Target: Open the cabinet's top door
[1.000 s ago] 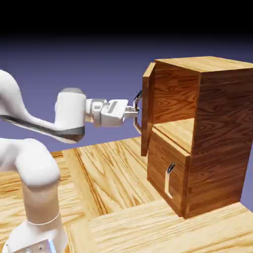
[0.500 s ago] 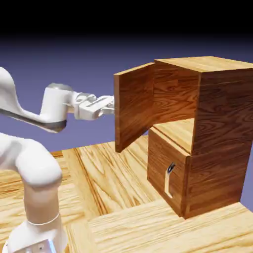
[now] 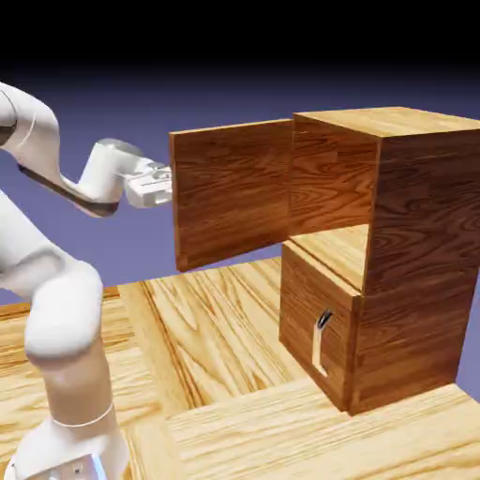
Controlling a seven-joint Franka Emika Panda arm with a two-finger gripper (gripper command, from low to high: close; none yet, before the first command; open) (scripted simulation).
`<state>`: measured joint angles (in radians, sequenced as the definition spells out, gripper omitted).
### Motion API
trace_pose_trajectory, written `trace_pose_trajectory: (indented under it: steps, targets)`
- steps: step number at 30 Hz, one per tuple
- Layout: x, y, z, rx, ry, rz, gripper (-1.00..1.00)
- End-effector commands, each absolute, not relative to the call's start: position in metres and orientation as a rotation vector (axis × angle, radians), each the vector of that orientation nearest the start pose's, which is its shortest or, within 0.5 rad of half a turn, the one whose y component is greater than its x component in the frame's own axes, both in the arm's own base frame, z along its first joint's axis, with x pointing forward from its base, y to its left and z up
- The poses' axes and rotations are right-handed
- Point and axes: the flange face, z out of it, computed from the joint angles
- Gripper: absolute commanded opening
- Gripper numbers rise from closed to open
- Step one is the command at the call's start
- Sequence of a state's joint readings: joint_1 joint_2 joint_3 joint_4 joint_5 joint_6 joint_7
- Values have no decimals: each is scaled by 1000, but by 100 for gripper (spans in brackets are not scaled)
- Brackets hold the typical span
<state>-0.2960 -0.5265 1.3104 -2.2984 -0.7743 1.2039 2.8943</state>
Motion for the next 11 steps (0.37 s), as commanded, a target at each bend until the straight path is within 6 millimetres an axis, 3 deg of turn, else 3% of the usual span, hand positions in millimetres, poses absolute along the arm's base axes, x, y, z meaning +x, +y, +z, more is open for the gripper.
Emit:
trace_pose_trajectory:
  steps: [1,11]
  targets:
    - [252,301,448,-1238,2225,-2448,-100]
    - [269,341,448,-1103,2418,-2490,-100]
